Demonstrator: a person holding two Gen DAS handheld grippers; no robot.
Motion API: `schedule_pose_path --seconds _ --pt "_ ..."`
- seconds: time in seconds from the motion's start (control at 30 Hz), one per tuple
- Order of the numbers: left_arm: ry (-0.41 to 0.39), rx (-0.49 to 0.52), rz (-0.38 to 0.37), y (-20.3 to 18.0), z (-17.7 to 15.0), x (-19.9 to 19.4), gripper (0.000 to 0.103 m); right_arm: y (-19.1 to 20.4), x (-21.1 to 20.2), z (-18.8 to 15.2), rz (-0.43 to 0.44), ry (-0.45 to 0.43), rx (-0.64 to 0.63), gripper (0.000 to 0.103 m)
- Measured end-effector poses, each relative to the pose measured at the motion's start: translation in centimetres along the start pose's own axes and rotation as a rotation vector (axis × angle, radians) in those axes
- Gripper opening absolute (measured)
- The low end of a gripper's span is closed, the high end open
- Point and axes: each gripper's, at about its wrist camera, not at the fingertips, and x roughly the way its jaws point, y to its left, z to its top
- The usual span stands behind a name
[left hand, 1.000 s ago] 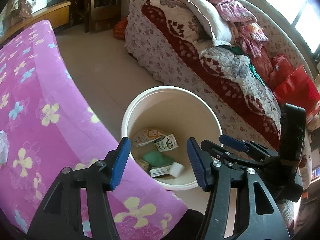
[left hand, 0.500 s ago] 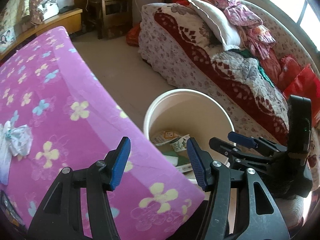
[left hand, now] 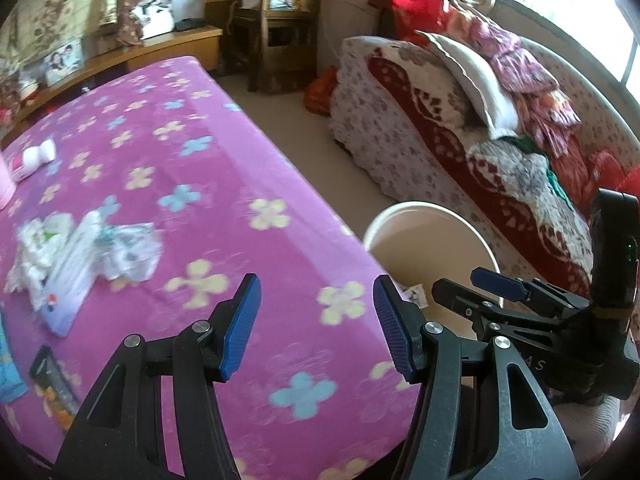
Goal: Collect trash
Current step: 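Move both open grippers back over the table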
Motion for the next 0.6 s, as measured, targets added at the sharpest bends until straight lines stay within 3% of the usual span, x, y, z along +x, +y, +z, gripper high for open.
schedule_pose_path --seconds 0.6 --pt "-0.005 -0.215 0.128 13.1 -5.1 -6.7 0.057 11.7 3.0 -1.0 0.114 0.059 -0.164 0.062"
